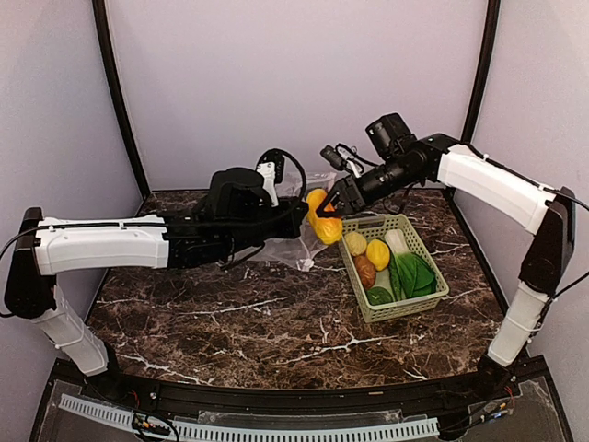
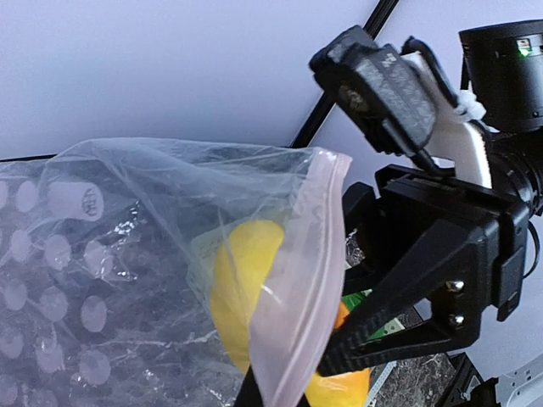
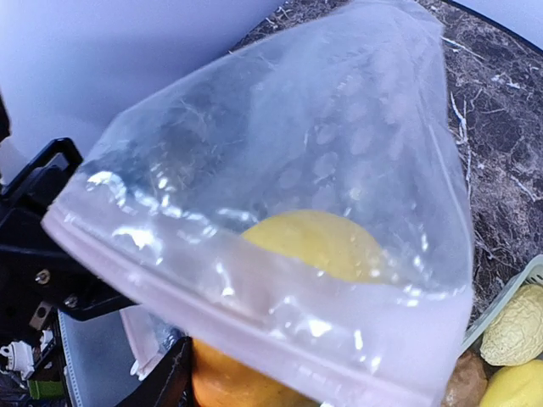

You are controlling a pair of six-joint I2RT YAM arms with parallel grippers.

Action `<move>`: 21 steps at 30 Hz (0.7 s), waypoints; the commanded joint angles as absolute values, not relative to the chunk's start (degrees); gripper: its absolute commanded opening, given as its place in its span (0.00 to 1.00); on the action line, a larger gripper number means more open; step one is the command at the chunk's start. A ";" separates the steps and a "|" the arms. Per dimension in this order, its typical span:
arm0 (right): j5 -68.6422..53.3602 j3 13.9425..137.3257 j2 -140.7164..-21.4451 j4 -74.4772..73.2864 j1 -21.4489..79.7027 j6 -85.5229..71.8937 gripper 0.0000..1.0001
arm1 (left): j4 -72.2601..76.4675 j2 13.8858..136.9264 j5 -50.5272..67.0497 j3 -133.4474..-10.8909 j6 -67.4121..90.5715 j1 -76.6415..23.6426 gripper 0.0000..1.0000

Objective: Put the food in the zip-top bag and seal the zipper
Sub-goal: Place the fake fruit in the zipper food storage bag.

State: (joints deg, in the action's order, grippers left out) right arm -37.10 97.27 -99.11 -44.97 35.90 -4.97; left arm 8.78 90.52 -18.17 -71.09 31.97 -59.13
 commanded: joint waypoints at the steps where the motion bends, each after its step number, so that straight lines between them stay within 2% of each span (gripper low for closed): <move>1: -36.10 98.18 -102.07 -43.42 36.02 -6.42 0.34 | 10.35 90.09 -17.88 -72.21 29.71 -59.70 0.01; 8: -38.13 103.22 -106.87 -43.98 35.74 -7.82 0.35 | 7.57 92.85 -15.37 -75.40 30.23 -59.72 0.01; 13: -51.93 107.93 -111.19 -44.65 34.83 -9.61 0.36 | 5.99 93.85 -16.00 -76.03 30.76 -59.68 0.01; 16: -54.15 107.67 -111.61 -44.04 34.80 -10.08 0.38 | 4.82 94.11 -15.99 -76.11 30.81 -59.68 0.01; 21: -52.54 105.78 -110.43 -43.86 34.80 -9.32 0.49 | 4.13 94.50 -16.42 -76.58 30.50 -59.68 0.01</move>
